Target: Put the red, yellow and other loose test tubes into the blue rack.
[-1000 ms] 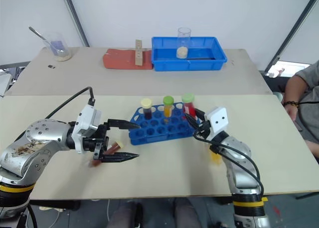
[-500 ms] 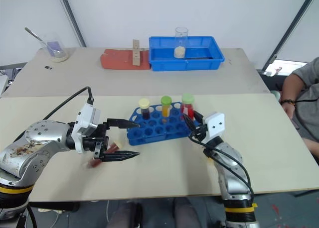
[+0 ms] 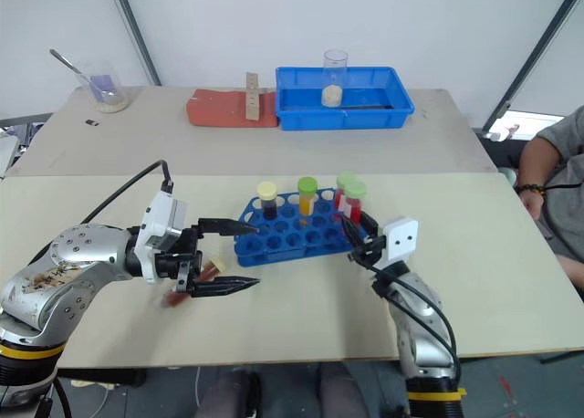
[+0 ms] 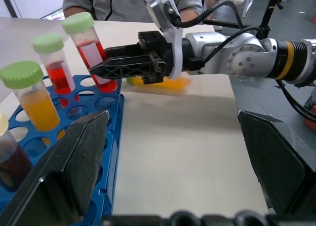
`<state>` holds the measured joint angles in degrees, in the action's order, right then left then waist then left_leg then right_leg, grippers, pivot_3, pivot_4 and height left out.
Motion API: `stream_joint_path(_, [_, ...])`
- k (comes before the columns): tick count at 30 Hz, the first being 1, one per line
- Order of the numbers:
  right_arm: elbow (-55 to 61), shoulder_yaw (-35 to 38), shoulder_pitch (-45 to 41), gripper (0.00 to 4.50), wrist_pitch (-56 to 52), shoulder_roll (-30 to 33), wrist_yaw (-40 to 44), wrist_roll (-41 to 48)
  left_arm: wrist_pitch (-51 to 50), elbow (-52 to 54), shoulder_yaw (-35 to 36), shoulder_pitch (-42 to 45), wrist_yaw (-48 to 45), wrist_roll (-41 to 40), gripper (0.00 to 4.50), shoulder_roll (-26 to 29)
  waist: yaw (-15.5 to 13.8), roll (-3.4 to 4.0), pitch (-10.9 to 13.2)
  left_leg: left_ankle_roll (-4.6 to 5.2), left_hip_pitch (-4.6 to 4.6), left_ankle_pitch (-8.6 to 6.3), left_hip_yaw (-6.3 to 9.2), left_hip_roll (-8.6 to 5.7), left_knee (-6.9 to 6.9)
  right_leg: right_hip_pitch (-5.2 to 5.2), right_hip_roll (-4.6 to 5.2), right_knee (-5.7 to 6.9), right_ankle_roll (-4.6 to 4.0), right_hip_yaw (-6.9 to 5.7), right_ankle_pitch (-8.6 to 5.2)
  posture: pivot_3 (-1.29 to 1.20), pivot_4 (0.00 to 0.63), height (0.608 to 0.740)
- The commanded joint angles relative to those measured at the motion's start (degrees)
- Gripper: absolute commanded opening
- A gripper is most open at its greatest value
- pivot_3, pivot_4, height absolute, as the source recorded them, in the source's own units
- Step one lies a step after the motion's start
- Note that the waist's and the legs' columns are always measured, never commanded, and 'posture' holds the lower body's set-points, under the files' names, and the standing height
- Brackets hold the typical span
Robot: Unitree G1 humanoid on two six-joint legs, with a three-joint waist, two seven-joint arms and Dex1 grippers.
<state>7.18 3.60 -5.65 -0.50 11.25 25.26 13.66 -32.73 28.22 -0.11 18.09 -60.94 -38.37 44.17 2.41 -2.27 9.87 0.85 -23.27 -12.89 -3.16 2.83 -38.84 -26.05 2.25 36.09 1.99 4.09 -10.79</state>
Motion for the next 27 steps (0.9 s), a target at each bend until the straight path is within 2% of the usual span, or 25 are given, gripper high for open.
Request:
stream_joint_path(1, [3.96,0.83,0.51,2.73,-2.53,2.65,0.10,0.27,0.19,1.12,0.16,0.75,1.01,-0.40,4.50,-0.69,-0.03,0.00,0.00,0.00,0.00,0.00,0.00,0.00,0.00,0.00,0.00,0.00,-0.01,0.00,0.00,0.00,0.150,0.740])
stream_joint_path(5, [7.90,1.65,1.70,4.08,-6.70,6.83,0.21,0.42,0.35,1.20,-0.48,1.09,2.15,0.27,4.50,-1.54,0.00,0.00,0.00,0.00,0.00,0.00,0.00,0.00,0.01,0.00,0.00,0.01,0.01,0.00,0.01,0.00,0.150,0.740])
stream_joint_path(12, [22.73,7.37,8.60,4.08,-18.12,16.60,1.70,4.67,2.38,0.81,-1.21,0.76,1.47,2.43,4.50,-0.89,-0.32,0.00,0.00,0.00,-0.01,0.00,0.01,-0.01,0.00,0.00,0.00,-0.01,0.04,0.00,-0.01,0.00,0.150,0.740])
stream_joint_path(16, [33.25,12.14,8.90,4.08,-41.74,24.07,-2.54,8.78,5.75,-0.10,-1.71,0.05,-2.47,5.13,4.50,1.28,-0.13,0.00,0.00,0.00,0.02,0.00,-0.02,-0.01,-0.01,0.00,0.00,0.01,-0.17,0.04,-0.13,0.00,0.150,0.740])
stream_joint_path(19, [36.51,13.08,3.56,4.08,-59.70,28.32,-6.08,10.93,6.68,-0.79,-2.11,1.13,-4.82,5.21,4.50,2.06,-0.06,-0.01,0.00,0.00,0.04,0.00,-0.01,-0.01,-0.01,0.00,0.00,0.01,-0.29,0.03,-0.18,0.00,0.150,0.740])
stream_joint_path(23, [33.49,14.30,-10.31,4.08,-84.54,28.36,-6.82,15.09,8.17,-2.61,-2.72,3.40,-9.48,5.19,4.50,3.14,0.00,-0.05,0.02,0.00,0.00,0.00,0.03,-0.03,-0.04,-0.02,-0.01,0.00,-0.31,0.03,-0.15,0.00,0.150,0.740])
stream_joint_path(25, [30.21,13.46,-14.51,4.08,-90.71,28.74,-6.83,16.62,8.85,-3.39,-3.27,4.49,-11.09,5.34,4.50,3.14,-0.22,-0.05,0.02,0.00,0.00,0.00,0.07,-0.03,-0.02,-0.01,-0.02,-0.02,-0.33,0.02,-0.17,0.00,0.150,0.740])
stream_joint_path(27, [27.34,12.41,-16.34,4.08,-92.00,29.97,-6.96,18.79,8.91,-3.57,-3.76,5.26,-11.74,5.19,4.50,2.73,-0.54,-0.05,0.02,0.01,-0.09,0.00,0.13,-0.04,0.01,-0.01,-0.02,-0.10,-0.31,-0.04,-0.20,0.00,0.150,0.740])
